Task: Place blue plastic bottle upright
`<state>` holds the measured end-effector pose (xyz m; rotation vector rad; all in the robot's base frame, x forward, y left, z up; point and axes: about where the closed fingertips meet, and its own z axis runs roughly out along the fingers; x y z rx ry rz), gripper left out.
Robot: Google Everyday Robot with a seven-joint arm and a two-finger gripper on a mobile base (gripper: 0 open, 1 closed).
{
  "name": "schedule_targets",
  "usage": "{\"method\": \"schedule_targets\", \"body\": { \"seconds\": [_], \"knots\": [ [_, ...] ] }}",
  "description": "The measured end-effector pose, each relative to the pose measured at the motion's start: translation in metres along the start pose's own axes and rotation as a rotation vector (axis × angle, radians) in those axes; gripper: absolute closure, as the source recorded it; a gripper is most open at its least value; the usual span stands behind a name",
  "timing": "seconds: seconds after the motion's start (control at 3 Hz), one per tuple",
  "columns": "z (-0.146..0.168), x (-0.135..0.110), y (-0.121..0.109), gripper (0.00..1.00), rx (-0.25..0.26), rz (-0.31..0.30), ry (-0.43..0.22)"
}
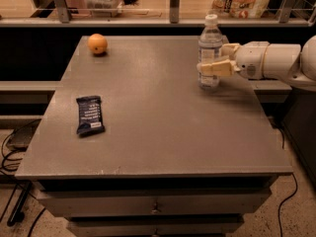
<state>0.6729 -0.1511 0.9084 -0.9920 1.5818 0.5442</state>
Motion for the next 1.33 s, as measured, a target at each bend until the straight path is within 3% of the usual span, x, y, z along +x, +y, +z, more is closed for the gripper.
{"method": "schedule_targets", "body": {
  "seconds": [0.67,1.0,1.33],
  "knots": [
    [0.0032,0.0093,0.0063,0.12,0.02,0.03,-0.037],
    [0.0025,0.0094,0.0086,0.0,0.025,0.035,-0.046],
    [0.0026,0.0093,0.0087,0.0,0.025,0.035,-0.046]
  ]
}}
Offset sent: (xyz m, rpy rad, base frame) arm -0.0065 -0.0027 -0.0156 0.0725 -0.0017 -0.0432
